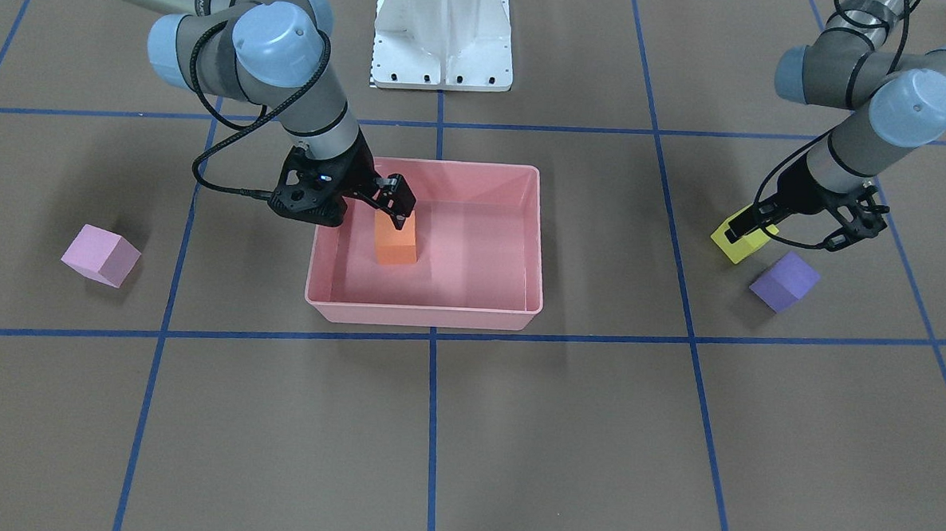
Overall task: Place blocks into pink bin with both arms
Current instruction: 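Drop the orange cube into the bin while the left gripper reaches out, then grasp the yellow-green cube with the left gripper while the right gripper withdraws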
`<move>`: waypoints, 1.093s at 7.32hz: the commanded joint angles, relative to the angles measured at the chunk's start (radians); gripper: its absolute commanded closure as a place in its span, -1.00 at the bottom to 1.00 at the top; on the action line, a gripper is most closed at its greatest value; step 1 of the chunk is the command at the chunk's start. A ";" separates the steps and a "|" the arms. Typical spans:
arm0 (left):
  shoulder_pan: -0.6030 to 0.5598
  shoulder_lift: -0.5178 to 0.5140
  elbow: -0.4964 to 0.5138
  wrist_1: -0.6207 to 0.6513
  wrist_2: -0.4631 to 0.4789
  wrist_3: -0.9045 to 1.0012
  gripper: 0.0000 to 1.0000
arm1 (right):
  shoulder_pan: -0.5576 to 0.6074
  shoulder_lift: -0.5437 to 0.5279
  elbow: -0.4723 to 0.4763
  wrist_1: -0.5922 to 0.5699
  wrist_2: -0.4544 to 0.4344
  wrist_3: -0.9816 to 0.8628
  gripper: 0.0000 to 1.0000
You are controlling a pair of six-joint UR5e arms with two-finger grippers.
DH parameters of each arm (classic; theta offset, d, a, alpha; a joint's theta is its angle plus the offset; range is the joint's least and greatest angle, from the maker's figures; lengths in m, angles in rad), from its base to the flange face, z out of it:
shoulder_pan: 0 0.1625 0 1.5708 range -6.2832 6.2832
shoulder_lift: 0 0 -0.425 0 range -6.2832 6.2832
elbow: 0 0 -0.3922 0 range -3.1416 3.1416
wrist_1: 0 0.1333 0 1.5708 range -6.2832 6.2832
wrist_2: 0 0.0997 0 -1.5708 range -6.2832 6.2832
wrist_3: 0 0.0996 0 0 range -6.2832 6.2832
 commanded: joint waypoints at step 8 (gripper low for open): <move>0.025 -0.042 -0.052 0.011 -0.008 -0.123 0.95 | 0.235 -0.144 0.110 -0.005 0.077 -0.080 -0.99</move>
